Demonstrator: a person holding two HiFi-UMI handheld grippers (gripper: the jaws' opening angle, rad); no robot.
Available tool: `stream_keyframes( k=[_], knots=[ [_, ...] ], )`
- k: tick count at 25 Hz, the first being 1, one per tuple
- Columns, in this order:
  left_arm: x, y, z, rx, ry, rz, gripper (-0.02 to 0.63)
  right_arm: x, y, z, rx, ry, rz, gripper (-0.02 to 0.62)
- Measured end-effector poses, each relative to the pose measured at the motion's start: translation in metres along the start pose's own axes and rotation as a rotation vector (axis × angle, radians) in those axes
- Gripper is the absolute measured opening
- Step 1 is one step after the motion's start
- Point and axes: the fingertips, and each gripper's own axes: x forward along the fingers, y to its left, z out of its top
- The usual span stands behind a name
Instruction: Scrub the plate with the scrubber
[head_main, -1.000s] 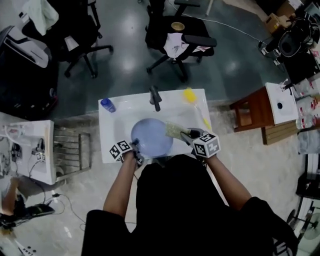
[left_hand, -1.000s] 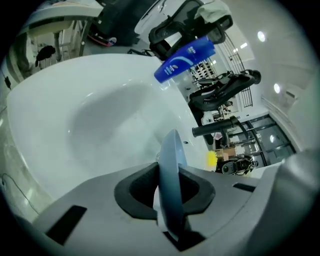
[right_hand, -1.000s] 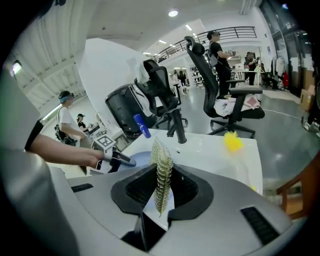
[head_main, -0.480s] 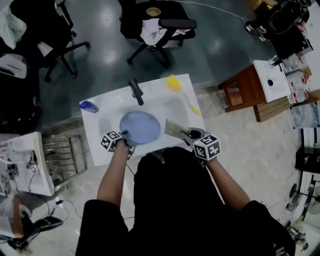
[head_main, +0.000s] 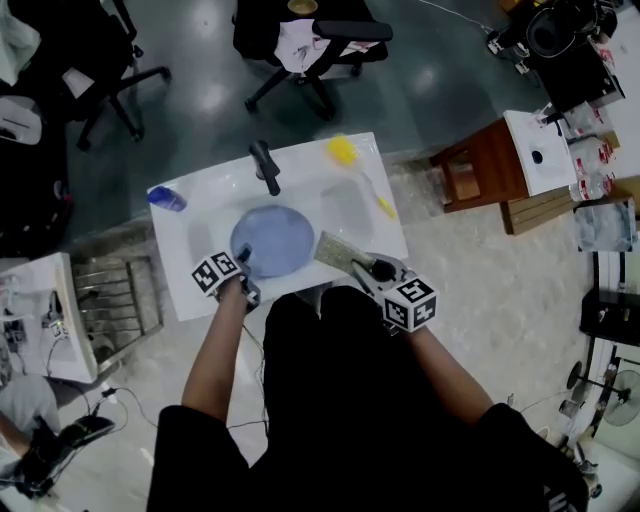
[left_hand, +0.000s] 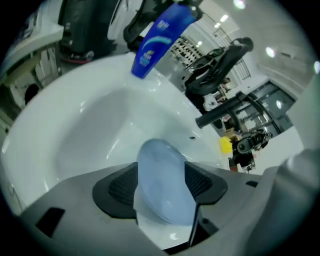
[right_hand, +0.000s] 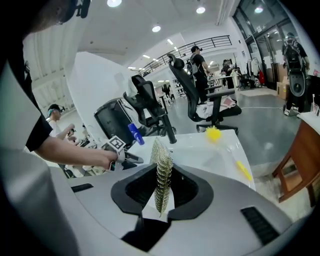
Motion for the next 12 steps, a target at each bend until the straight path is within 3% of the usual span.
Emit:
stream_keyframes(
  k=[4,9,12],
  knots=[
    [-0.049,-0.023,0.006,0.277,-0.15,0.051,0.267,-0.017,0.0,0.01,-0.056,-0.056,0.033,0.067],
    [-0.133,-0.076,-0.037,0.431,-0.355,-0.026,0.265,-0.051,0.011,0.018,-0.132,-0.123,0.073,0.067],
    [-0.177,-0.114,-0.089,0.463,-0.453,-0.094,0.224,-0.085,0.016,0.012,-0.167,-0.161,0.09,0.067]
  ],
)
